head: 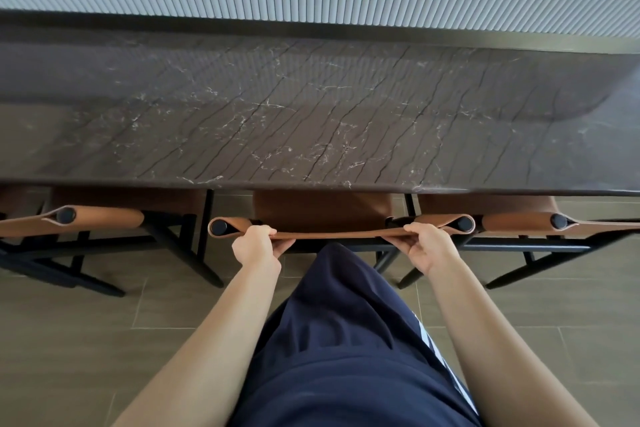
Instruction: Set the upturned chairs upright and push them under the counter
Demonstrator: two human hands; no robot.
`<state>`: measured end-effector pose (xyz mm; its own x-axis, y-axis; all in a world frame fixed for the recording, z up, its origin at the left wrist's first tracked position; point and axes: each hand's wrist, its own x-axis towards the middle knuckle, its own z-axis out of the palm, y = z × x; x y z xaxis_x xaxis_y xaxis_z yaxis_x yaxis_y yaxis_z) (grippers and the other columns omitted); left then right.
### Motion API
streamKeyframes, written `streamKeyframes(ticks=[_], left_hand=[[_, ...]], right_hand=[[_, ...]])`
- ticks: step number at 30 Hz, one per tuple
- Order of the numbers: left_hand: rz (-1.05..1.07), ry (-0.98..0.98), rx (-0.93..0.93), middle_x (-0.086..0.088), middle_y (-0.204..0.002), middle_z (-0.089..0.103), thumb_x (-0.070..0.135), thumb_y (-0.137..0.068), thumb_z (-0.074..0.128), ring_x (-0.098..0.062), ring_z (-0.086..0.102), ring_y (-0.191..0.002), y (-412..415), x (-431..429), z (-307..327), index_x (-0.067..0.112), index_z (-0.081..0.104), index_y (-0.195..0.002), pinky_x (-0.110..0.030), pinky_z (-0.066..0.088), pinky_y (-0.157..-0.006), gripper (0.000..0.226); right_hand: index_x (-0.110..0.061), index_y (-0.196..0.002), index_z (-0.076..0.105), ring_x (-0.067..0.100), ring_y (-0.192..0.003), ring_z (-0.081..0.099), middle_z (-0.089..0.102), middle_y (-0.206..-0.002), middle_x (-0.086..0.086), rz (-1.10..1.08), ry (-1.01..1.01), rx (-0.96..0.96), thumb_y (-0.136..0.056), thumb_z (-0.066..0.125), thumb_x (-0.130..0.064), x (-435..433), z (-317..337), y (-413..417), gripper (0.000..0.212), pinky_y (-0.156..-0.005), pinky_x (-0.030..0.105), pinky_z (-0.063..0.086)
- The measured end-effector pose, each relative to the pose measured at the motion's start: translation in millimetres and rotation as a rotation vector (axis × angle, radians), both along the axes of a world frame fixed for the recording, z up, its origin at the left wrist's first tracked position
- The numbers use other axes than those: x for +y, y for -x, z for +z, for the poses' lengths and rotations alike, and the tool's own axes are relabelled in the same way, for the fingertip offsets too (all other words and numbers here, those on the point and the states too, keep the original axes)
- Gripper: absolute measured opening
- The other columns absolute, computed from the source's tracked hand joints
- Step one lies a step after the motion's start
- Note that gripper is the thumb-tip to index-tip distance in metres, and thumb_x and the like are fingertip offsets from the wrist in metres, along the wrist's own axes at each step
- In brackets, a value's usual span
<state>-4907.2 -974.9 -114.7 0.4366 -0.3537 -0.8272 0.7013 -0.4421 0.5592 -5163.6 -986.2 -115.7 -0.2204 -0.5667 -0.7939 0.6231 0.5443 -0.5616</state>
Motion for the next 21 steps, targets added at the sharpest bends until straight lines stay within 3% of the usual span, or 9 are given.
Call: streamKeyframes(ticks=[3,7,10,12,16,21], left_hand=[[-0.004,-0.004,0.009,-0.024,-0.115,0.059,-0.014,-0.083,0.054,-0.041,0.064,-0.085,-13.7,-9.1,-0.4,0.003,0.053,-0.119,-0.045,0.06,-0.065,0.039],[-0.018,0.007,0.053,-0.026,-0.118,0.056,-0.017,-0.085,0.051,-0.045,0.06,-0.099,-28.1,-27.7,1.5,0.004,0.05,-0.121,-0.053,0.058,-0.077,0.042],[-0.022,-0.006,0.077,-0.027,-0.117,0.056,-0.018,-0.084,0.05,-0.045,0.06,-0.098,-30.3,-35.0,2.5,0.001,0.05,-0.125,-0.054,0.057,-0.078,0.045],[-0.03,-0.018,0.082,-0.026,-0.117,0.056,-0.018,-0.084,0.051,-0.044,0.06,-0.1,-31.5,-36.7,1.0,0.001,0.05,-0.125,-0.053,0.057,-0.077,0.045],[-0.044,-0.01,0.096,-0.025,-0.116,0.057,-0.017,-0.084,0.051,-0.044,0.061,-0.098,-33.7,-35.5,-0.8,0.001,0.05,-0.125,-0.052,0.058,-0.075,0.045],[-0.06,0.042,0.1,-0.025,-0.116,0.057,-0.016,-0.084,0.052,-0.043,0.062,-0.098,-34.2,-30.8,3.0,0.003,0.049,-0.121,-0.05,0.059,-0.074,0.042]], right_hand=[[0.0,-0.127,0.04,0.04,-0.094,0.061,0.052,-0.115,0.027,0.009,-0.001,-0.022,-0.093,0.039,0.016,-5.2,-2.1,-8.9,0.037,-0.062,0.051,0.054],[0.002,-0.122,0.042,0.039,-0.089,0.061,0.053,-0.11,0.027,-0.014,0.002,-0.039,-0.093,0.039,0.017,-12.8,-6.8,-18.7,0.033,-0.057,0.05,0.053],[0.003,-0.11,0.047,0.039,-0.09,0.061,0.054,-0.106,0.027,-0.033,-0.008,-0.037,-0.092,0.042,0.017,-16.7,-9.9,-20.6,0.023,-0.064,0.052,0.055],[0.002,-0.113,0.047,0.039,-0.09,0.064,0.057,-0.104,0.027,-0.024,-0.009,-0.018,-0.093,0.044,0.014,-15.8,-11.5,-20.7,0.024,-0.071,0.052,0.058],[0.006,-0.121,0.047,0.042,-0.101,0.066,0.06,-0.117,0.032,0.007,-0.011,0.025,-0.094,0.048,0.009,-12.3,-11.5,-22.8,0.027,-0.055,0.041,0.06],[0.008,-0.129,0.043,0.042,-0.108,0.062,0.055,-0.125,0.032,0.011,-0.024,0.075,-0.093,0.049,0.01,-18.5,-8.8,-26.2,0.036,-0.062,0.042,0.058]])
